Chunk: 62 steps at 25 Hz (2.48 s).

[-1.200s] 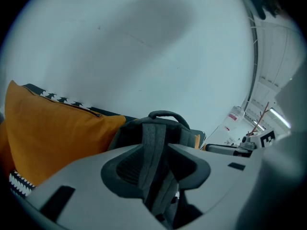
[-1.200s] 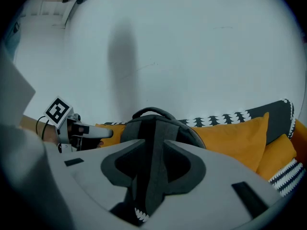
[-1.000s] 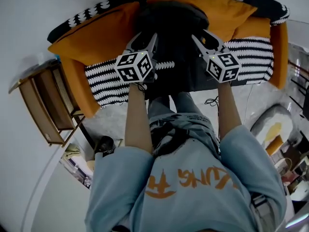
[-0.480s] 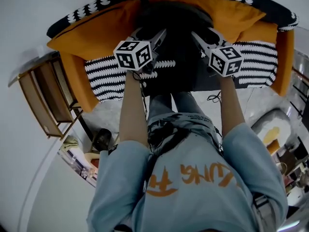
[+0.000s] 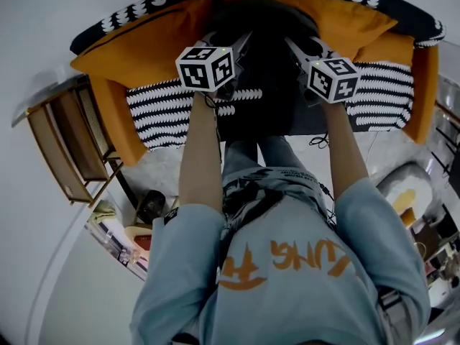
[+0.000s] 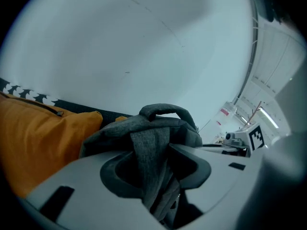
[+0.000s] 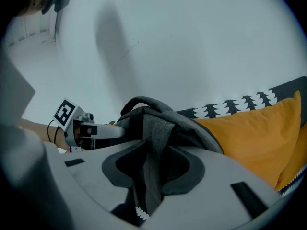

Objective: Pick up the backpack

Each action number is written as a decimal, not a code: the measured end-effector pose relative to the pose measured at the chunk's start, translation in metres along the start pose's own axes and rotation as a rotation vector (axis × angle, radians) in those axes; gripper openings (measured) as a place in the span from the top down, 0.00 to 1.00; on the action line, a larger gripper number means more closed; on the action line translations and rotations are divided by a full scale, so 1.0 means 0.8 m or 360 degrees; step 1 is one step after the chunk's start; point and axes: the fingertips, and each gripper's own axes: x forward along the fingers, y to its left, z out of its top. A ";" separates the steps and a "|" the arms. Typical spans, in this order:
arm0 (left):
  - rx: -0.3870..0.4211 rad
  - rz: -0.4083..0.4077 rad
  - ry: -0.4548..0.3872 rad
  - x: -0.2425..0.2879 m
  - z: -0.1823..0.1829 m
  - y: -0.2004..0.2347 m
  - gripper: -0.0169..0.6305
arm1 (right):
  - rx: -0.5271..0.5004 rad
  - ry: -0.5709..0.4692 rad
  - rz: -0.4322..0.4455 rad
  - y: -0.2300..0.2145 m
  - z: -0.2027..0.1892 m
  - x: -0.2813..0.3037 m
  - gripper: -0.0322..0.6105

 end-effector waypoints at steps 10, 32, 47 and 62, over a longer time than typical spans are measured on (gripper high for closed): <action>0.0149 -0.0130 0.0049 -0.043 -0.021 -0.033 0.84 | 0.0094 -0.0004 0.0061 0.033 -0.016 -0.033 0.90; 0.0418 -0.0368 -0.0098 -0.238 -0.066 -0.126 0.87 | -0.0011 -0.0192 0.0557 0.226 -0.053 -0.176 0.91; 0.0714 -0.0552 -0.0529 -0.404 0.025 -0.199 0.87 | -0.0497 -0.0405 0.0825 0.356 0.048 -0.262 0.90; 0.0923 -0.0544 -0.0823 -0.486 0.086 -0.288 0.87 | -0.0847 -0.0582 0.1077 0.408 0.126 -0.358 0.89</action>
